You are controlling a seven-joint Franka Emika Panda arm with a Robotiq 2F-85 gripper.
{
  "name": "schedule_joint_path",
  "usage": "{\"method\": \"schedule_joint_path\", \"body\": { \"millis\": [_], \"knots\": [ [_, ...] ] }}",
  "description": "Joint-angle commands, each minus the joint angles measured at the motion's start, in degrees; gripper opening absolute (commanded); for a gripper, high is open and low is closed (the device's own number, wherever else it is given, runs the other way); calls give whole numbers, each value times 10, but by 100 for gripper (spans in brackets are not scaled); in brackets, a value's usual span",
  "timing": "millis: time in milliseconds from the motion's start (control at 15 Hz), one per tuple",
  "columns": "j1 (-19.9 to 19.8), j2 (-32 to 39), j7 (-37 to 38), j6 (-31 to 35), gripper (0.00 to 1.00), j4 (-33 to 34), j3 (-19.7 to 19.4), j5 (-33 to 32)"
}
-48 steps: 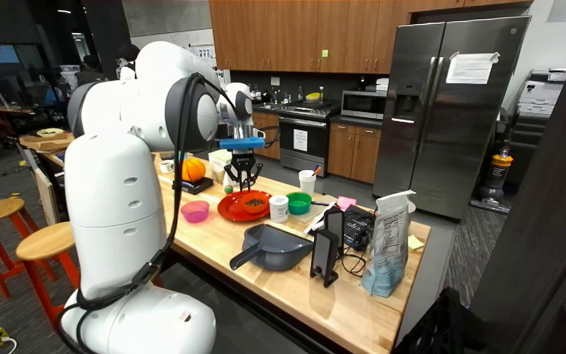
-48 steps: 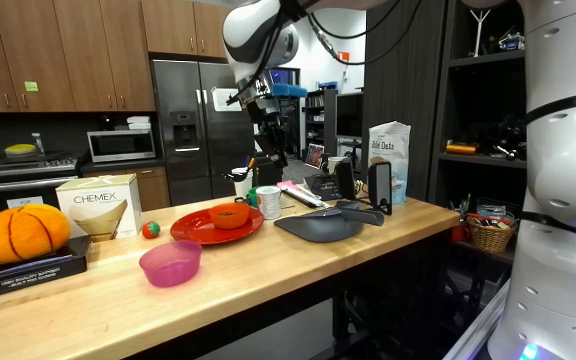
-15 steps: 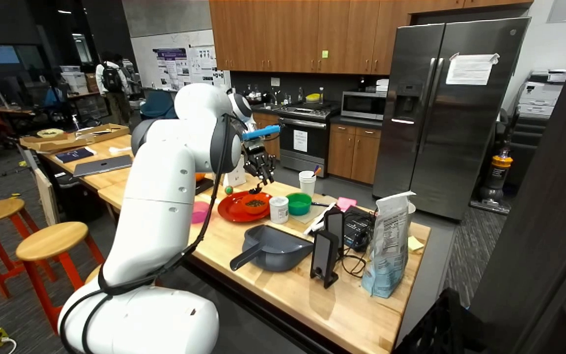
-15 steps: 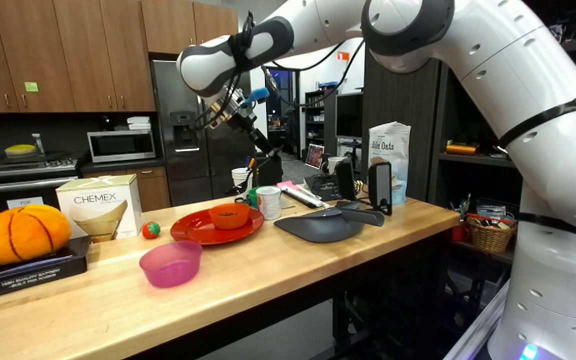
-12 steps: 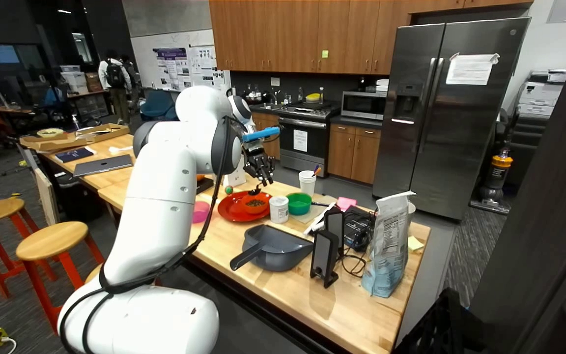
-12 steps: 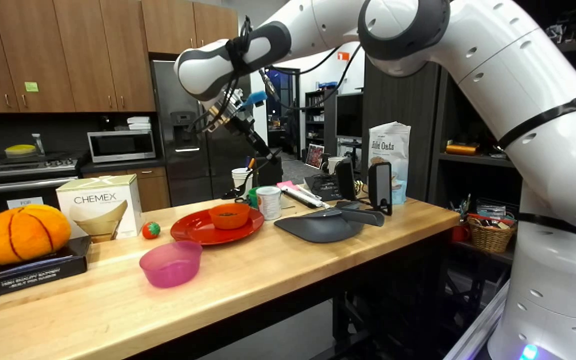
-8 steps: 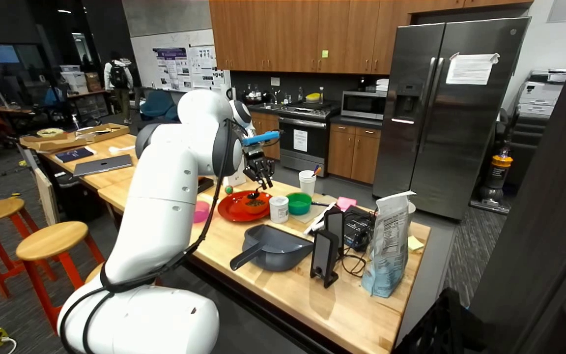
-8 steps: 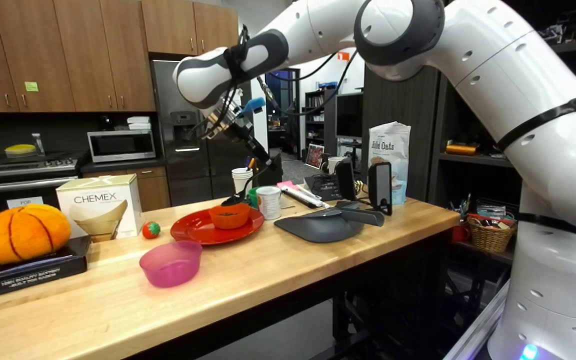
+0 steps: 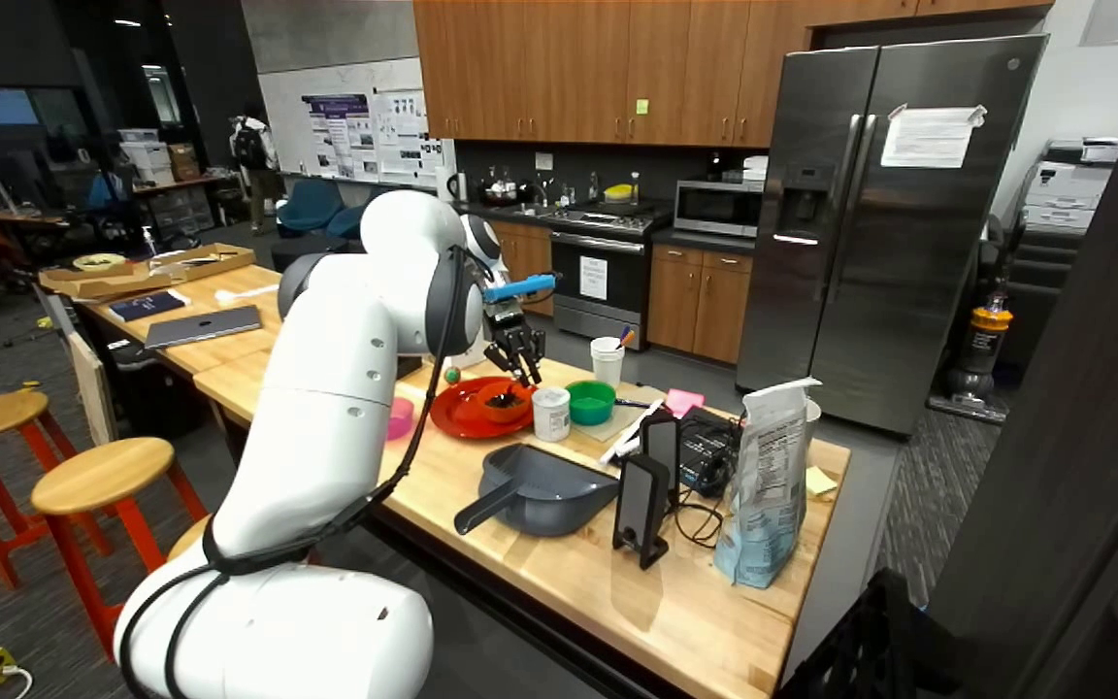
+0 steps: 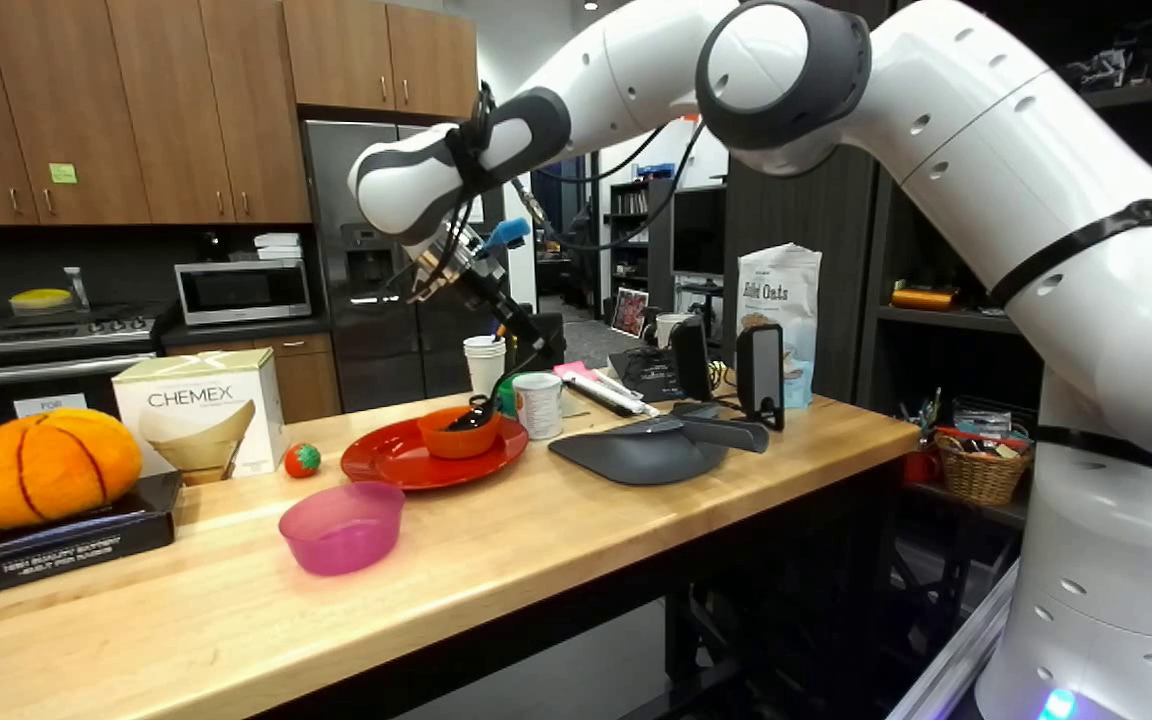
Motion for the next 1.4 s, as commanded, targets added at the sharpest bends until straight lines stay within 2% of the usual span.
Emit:
{"method": "schedule_joint_path", "body": {
  "millis": [0,467,933,1333],
  "knots": [
    [1,11,-18,9,6,13,-11,-5],
    [4,41,-28,26,6,35,-31,-25],
    [6,88,-36,25,6,105,-47,-67],
    [11,119,-53,29,6,163,-47,-52]
  ]
}}
